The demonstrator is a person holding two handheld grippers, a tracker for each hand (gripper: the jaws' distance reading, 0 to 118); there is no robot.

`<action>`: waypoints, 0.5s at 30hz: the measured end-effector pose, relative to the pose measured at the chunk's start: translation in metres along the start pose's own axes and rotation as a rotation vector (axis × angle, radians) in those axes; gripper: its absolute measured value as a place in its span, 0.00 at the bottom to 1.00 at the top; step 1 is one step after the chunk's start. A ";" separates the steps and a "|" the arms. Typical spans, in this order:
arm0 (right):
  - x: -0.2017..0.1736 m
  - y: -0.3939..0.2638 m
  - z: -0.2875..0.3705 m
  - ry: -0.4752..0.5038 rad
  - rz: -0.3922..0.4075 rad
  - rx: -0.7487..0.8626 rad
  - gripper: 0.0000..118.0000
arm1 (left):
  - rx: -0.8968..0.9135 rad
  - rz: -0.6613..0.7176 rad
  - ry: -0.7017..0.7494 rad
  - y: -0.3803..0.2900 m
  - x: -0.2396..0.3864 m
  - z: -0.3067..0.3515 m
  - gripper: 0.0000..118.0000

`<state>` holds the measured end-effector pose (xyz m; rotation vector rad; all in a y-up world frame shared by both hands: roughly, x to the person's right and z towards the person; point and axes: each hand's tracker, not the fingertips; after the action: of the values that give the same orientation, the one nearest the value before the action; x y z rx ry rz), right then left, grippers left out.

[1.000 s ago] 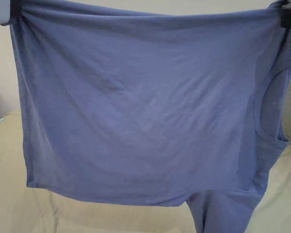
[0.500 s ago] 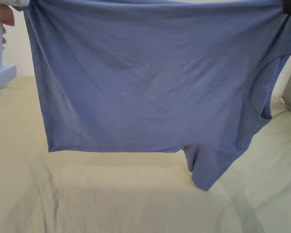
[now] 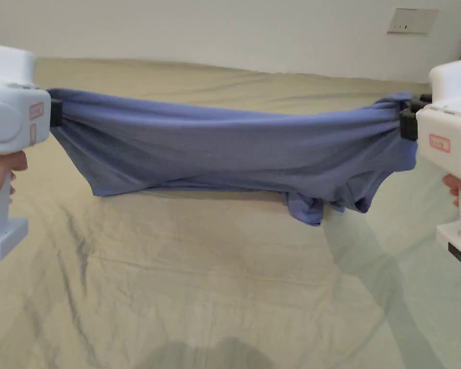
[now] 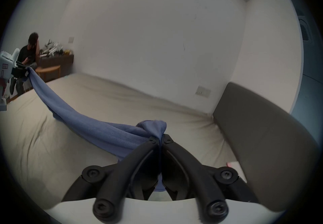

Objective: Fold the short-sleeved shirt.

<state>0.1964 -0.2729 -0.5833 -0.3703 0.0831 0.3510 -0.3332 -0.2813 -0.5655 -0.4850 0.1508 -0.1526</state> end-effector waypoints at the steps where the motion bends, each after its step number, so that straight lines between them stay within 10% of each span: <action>1: -0.004 -0.017 0.005 0.008 -0.010 -0.008 0.02 | -0.016 0.007 -0.005 -0.018 0.003 0.004 0.03; 10: -0.044 -0.189 0.091 0.204 0.091 -0.317 0.02 | -0.309 -0.216 -0.059 -0.209 0.044 0.065 0.03; 15: -0.061 -0.245 0.135 0.250 0.018 -0.450 0.02 | -0.461 -0.243 -0.109 -0.290 0.046 0.106 0.03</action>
<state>0.2272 -0.4568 -0.3652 -0.8589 0.2537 0.3392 -0.3007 -0.4952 -0.3407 -0.9701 0.0174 -0.3314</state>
